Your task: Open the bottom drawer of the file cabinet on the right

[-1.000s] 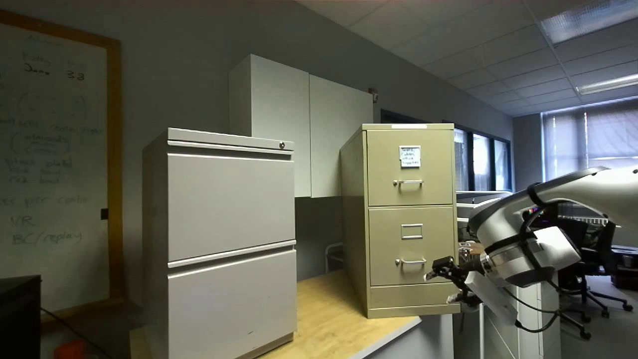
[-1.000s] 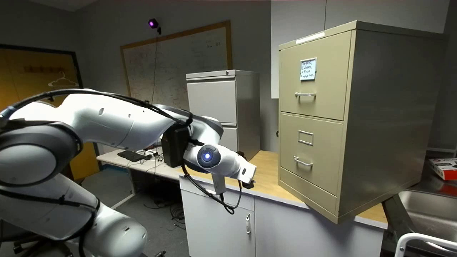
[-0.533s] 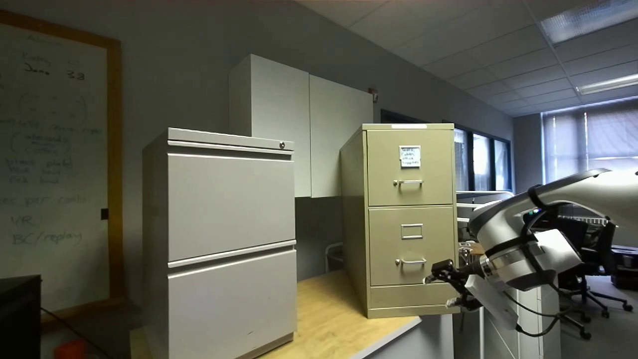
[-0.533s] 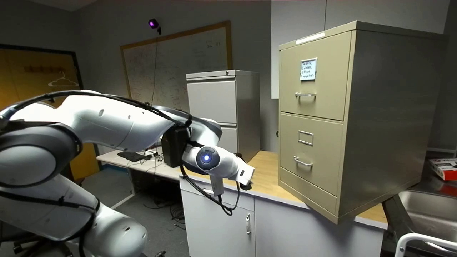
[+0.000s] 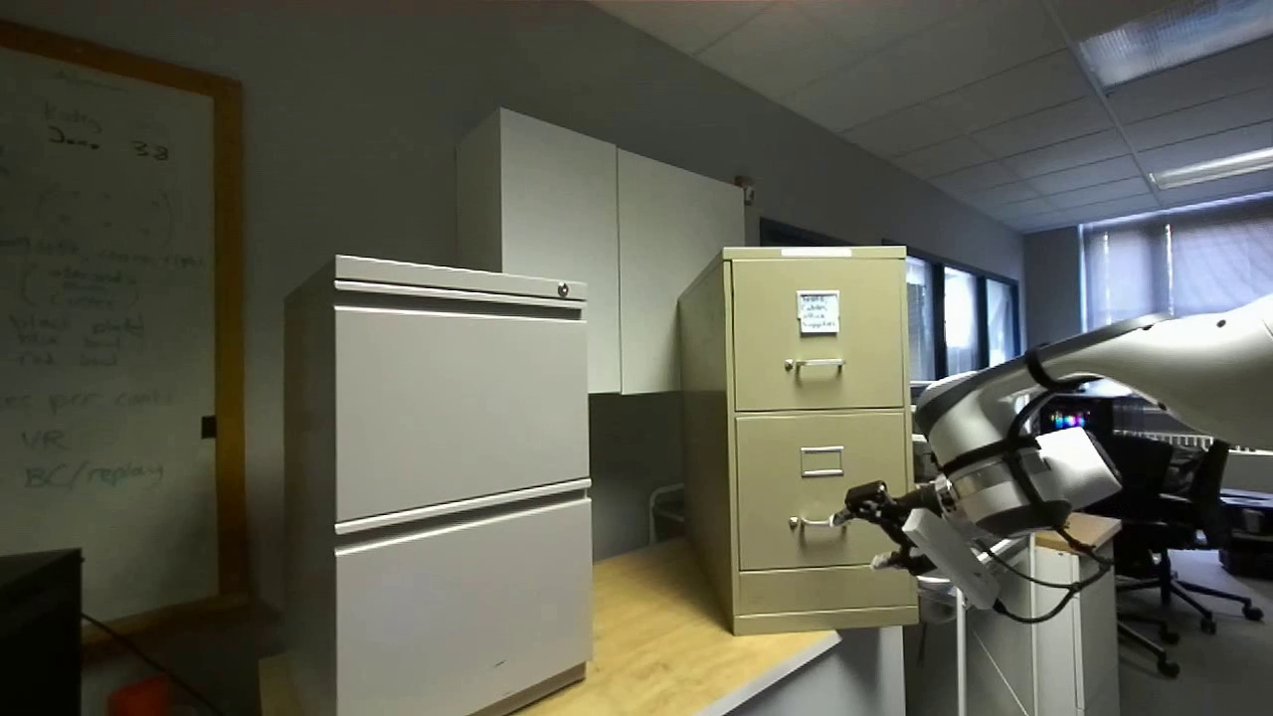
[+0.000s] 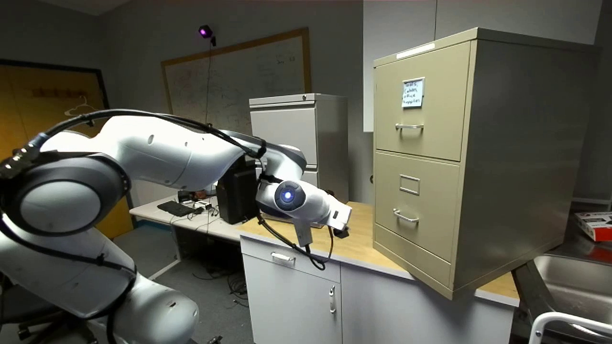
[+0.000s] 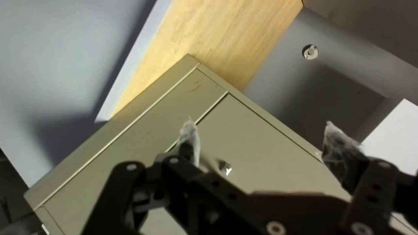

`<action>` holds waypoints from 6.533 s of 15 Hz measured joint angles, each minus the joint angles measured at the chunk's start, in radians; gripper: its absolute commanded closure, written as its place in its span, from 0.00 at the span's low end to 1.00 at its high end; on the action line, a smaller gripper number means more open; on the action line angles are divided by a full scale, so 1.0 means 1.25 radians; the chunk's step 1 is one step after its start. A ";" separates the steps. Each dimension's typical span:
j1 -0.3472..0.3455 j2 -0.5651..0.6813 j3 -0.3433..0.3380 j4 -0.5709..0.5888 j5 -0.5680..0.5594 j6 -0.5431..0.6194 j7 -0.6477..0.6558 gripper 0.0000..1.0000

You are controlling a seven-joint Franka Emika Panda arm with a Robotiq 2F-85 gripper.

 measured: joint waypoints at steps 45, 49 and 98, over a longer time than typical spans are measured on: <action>-0.387 0.716 0.118 0.632 0.333 -0.455 0.099 0.77; -0.382 0.686 0.120 0.628 0.248 -0.426 0.134 1.00; -0.348 0.063 0.183 -0.071 0.119 -0.103 -0.020 0.00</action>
